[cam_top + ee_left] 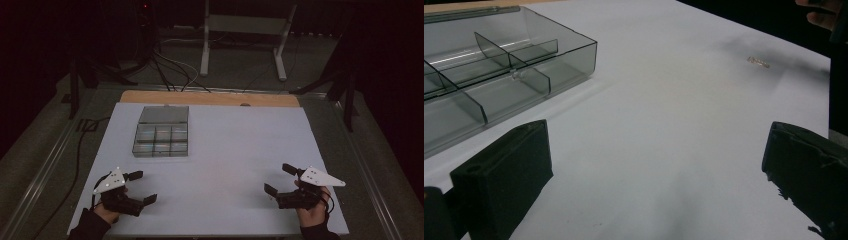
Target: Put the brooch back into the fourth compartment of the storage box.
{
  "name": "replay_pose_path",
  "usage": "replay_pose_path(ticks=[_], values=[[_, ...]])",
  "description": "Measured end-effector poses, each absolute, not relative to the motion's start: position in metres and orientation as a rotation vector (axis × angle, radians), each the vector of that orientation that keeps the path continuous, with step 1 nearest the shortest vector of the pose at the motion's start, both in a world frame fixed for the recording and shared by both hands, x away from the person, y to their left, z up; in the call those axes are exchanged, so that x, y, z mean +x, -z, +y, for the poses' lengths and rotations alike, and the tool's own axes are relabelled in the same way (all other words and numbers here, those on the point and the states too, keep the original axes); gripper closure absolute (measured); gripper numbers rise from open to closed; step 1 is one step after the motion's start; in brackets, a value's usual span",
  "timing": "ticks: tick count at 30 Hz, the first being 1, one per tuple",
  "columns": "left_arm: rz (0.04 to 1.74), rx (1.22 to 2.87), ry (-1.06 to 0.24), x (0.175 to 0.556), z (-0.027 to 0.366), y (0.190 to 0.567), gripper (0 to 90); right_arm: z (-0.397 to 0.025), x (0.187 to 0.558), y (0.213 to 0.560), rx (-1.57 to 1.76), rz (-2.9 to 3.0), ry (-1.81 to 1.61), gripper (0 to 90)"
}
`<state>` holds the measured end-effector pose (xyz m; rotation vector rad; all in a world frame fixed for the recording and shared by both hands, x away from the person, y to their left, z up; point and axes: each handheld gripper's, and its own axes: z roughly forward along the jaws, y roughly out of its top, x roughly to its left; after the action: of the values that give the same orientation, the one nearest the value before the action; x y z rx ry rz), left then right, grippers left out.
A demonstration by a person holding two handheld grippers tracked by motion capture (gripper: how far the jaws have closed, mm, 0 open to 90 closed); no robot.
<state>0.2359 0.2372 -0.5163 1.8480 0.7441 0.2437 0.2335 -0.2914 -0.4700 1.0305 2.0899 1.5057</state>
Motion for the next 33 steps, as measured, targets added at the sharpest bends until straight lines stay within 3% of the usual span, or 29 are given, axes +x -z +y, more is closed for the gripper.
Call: replay_pose_path(ticks=[27, 33], values=[[0.743, 1.841, -0.241, 0.236, 0.238, 0.516, 1.3, -0.287, 0.248, 0.497, 1.445, 2.12, -1.166, 0.0], [0.743, 1.842, -0.242, 0.236, 0.239, 0.516, 1.3, -0.284, 0.246, 0.501, 1.505, 2.144, -1.073, 9.8]])
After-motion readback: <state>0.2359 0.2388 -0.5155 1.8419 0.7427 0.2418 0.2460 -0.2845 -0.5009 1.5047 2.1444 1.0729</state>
